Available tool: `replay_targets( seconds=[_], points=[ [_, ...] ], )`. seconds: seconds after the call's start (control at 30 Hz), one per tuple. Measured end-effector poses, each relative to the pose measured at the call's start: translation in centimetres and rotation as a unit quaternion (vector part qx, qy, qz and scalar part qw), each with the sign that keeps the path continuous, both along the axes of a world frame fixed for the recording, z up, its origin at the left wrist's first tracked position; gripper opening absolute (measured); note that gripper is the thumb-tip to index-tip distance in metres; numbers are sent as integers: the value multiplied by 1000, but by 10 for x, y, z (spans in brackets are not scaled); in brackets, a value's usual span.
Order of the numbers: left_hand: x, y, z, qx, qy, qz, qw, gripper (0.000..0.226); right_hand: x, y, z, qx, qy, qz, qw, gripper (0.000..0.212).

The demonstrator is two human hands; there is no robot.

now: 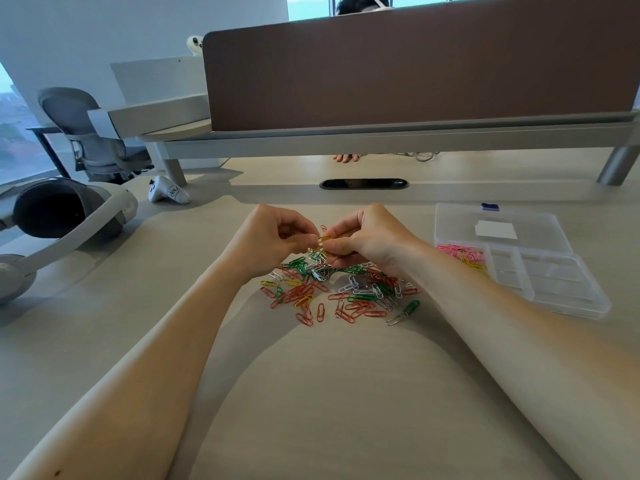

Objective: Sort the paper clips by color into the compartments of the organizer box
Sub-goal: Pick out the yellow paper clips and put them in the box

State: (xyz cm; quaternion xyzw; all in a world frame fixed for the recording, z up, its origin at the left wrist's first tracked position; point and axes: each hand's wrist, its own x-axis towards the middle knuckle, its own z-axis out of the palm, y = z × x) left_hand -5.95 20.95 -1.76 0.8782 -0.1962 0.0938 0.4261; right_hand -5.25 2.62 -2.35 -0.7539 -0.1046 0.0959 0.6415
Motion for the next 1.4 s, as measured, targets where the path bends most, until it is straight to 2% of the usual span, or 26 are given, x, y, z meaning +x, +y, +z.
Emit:
replay_targets(
  seconds=[0.17,0.37,0.6,0.7,0.83,1.0,1.13,1.27,1.4],
  points=[
    [-2,22,-1,24,7,35,999,8,-1,-1,0,-7,4,1,1000,7],
    [-11,51,-5,214,90,31,972,9,1,-2,0,10,20,-5,1000,6],
    [-10,48,-8,282,107,52,952,3,2,-2,-2,-7,7,-9,1000,6],
    [-11,47,-7,285,84,48,953,6,1,-2,-2,-13,1,-9,1000,6],
    [-12,38,-7,222,20,48,974,7,2,-3,-3,-25,-9,-7,1000,6],
    [-13,30,-10,235,36,25,971,8,0,-3,0,-60,-32,20,998,7],
    [-12,28,-12,268,48,11,962,12,-3,-5,9,-138,-58,76,986,8],
    [-13,25,-11,287,41,10,957,11,-8,-1,14,-239,-107,128,956,8],
    [-13,22,-11,294,44,11,955,7,-7,3,13,-298,-137,155,932,12]
  ],
)
